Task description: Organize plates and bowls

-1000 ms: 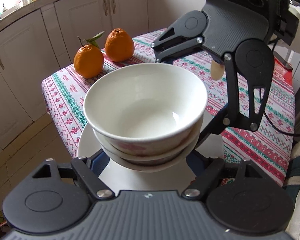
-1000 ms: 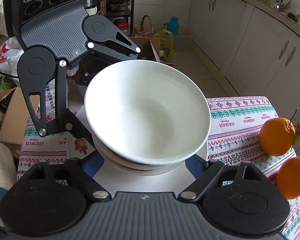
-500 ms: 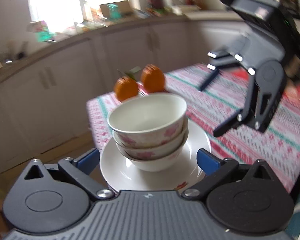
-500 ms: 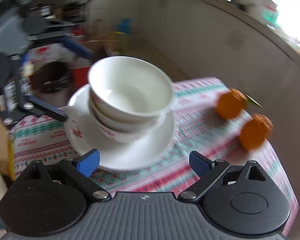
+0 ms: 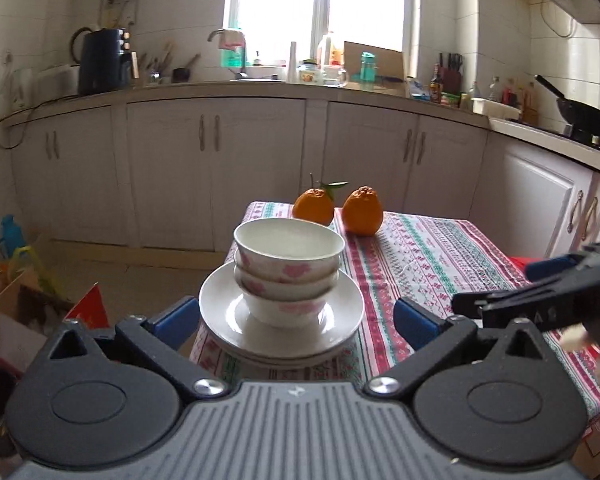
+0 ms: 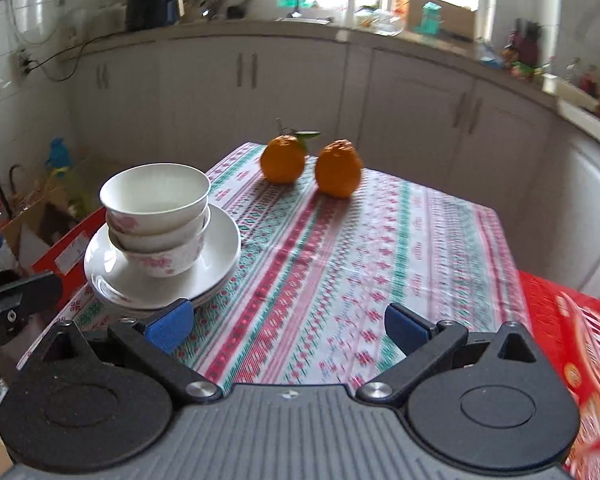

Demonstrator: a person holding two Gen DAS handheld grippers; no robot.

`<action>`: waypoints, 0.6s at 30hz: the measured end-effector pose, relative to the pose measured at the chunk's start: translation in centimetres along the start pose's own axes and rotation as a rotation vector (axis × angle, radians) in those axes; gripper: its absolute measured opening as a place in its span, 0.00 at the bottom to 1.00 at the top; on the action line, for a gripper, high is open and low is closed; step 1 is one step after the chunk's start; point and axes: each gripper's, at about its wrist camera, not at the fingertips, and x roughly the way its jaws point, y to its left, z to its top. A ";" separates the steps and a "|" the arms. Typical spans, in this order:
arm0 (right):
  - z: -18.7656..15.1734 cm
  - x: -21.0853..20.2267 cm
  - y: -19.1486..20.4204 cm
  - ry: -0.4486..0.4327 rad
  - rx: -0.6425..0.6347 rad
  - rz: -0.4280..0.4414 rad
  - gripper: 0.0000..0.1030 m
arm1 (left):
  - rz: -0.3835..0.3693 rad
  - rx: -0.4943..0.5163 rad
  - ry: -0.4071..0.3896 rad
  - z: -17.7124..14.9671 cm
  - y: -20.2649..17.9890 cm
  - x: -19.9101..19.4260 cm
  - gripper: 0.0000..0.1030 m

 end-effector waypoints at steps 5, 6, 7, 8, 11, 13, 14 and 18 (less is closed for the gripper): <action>-2.2 -3.7 0.3 -0.043 0.031 -0.032 1.00 | 0.046 -0.031 0.034 -0.9 -0.6 -1.7 0.99; -2.4 -4.2 0.5 -0.047 0.030 -0.034 1.00 | 0.044 -0.026 0.035 -1.1 -0.7 -2.0 0.99; -2.7 -4.7 0.6 -0.055 0.029 -0.039 1.00 | 0.046 -0.019 0.033 -1.1 -1.0 -2.2 0.99; -2.8 -5.1 0.7 -0.063 0.030 -0.042 1.00 | 0.053 -0.015 0.027 -1.1 -1.2 -2.4 0.99; -3.0 -6.1 0.9 -0.084 0.039 -0.047 1.00 | 0.044 -0.006 0.007 -1.2 -1.6 -3.2 0.99; -3.1 -6.5 0.9 -0.097 0.037 -0.053 1.00 | 0.043 -0.003 -0.002 -1.1 -1.7 -3.5 0.99; -3.1 -6.6 0.9 -0.101 0.040 -0.056 1.00 | 0.045 -0.004 -0.004 -1.0 -1.8 -3.6 0.99; -3.3 -7.2 1.0 -0.114 0.045 -0.069 1.00 | 0.051 -0.002 -0.008 -1.1 -2.0 -3.9 0.99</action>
